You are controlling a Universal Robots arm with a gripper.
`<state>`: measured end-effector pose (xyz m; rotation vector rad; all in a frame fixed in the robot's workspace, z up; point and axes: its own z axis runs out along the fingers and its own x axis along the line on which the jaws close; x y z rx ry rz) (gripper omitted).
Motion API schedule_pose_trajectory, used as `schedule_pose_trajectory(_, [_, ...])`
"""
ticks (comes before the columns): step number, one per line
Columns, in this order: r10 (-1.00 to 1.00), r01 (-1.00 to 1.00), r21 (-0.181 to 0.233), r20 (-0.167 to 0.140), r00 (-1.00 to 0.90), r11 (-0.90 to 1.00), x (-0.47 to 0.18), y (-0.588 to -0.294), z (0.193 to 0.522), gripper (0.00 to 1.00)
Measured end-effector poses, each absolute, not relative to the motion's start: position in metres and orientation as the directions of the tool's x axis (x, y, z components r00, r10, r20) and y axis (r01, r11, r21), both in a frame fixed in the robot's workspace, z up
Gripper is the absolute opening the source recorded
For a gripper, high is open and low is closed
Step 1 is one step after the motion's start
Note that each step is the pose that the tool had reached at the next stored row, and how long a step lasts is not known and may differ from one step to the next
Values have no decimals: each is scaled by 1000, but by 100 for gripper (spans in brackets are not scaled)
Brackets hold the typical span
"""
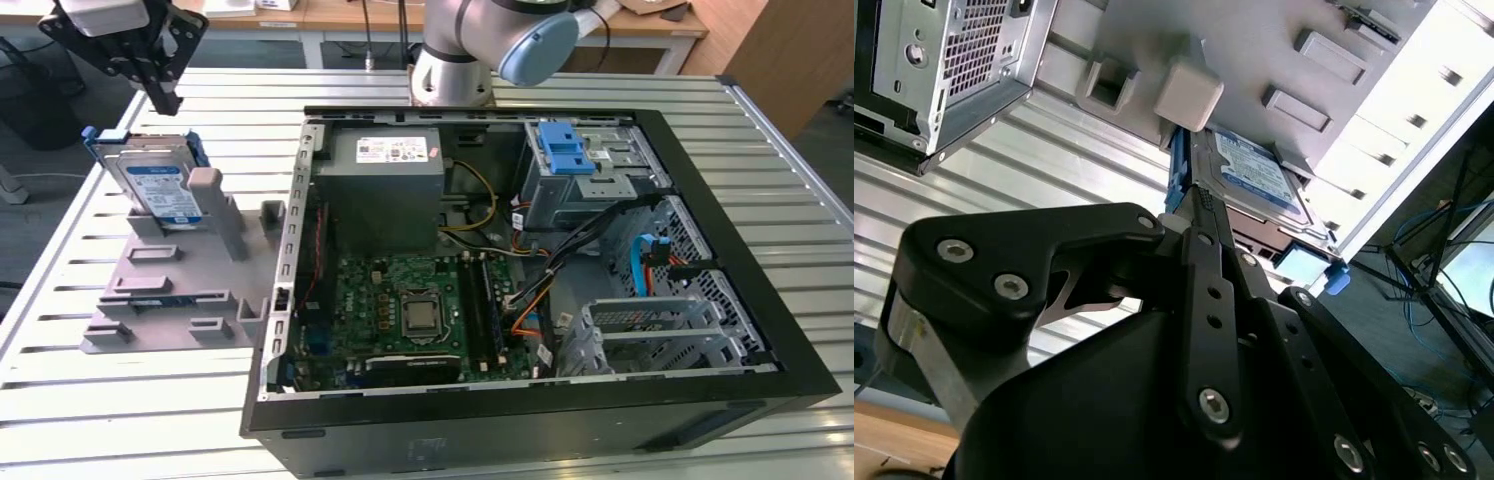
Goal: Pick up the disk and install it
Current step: 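Reach for the disk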
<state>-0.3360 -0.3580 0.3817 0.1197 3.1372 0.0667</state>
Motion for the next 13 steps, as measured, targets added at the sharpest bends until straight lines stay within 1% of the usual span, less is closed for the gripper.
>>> schedule_pose_trajectory(13, [76,76,42,0,-997,996,-358,-350,381,11])
